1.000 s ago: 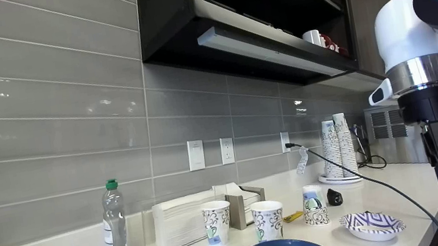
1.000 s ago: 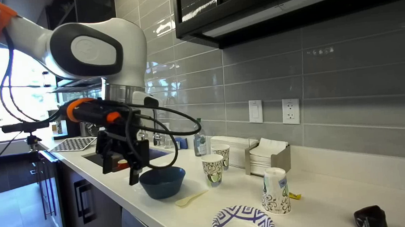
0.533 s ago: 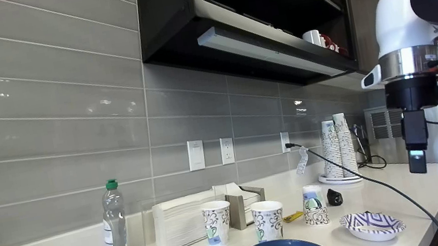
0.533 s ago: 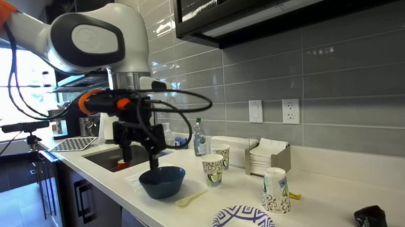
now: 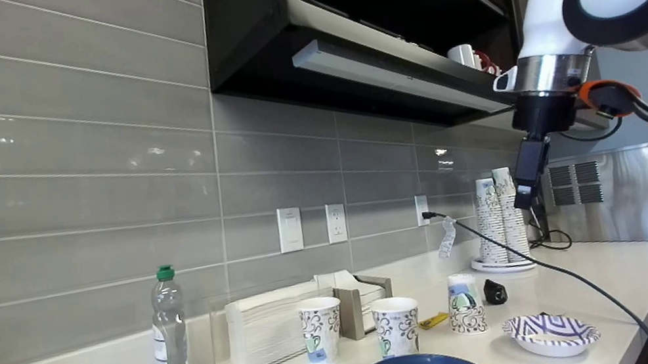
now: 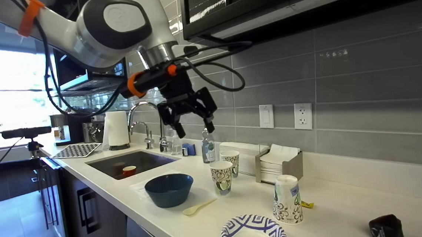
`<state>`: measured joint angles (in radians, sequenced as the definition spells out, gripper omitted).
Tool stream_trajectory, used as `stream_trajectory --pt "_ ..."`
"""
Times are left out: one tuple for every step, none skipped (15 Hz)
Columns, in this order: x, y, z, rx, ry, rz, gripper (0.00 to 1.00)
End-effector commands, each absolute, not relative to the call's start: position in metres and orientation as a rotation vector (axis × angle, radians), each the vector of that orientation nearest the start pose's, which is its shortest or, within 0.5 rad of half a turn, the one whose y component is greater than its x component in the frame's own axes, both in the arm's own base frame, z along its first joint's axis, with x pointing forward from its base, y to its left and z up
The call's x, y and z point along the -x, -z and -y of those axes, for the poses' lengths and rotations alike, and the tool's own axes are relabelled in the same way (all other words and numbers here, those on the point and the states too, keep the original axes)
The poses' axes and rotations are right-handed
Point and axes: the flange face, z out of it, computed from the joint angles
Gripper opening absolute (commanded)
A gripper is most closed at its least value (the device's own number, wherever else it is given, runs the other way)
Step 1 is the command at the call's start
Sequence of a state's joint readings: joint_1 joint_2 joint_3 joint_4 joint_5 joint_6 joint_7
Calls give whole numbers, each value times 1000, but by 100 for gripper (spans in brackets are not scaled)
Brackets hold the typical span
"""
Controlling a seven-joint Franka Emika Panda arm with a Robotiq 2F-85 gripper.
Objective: Move the paper cup on the right slightly to the left and then turn the paper cup in the middle over
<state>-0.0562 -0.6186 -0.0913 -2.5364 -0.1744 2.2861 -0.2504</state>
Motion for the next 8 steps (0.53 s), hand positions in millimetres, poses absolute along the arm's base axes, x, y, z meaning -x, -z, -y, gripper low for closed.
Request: stream_trajectory --pt "-442 -516 89 3270 608 292 100" --pt "-454 -514 97 3273 610 274 100" --pt "-464 -511 105 3275 607 260 100" --pt "-473 -510 112 3277 586 250 100" --pt "-446 -511 96 3255 602 256 100" --pt "-453 -508 101 3259 585 248 100" --pt "-455 -505 101 3260 574 249 100" --pt "-454 -504 99 3259 574 254 100"
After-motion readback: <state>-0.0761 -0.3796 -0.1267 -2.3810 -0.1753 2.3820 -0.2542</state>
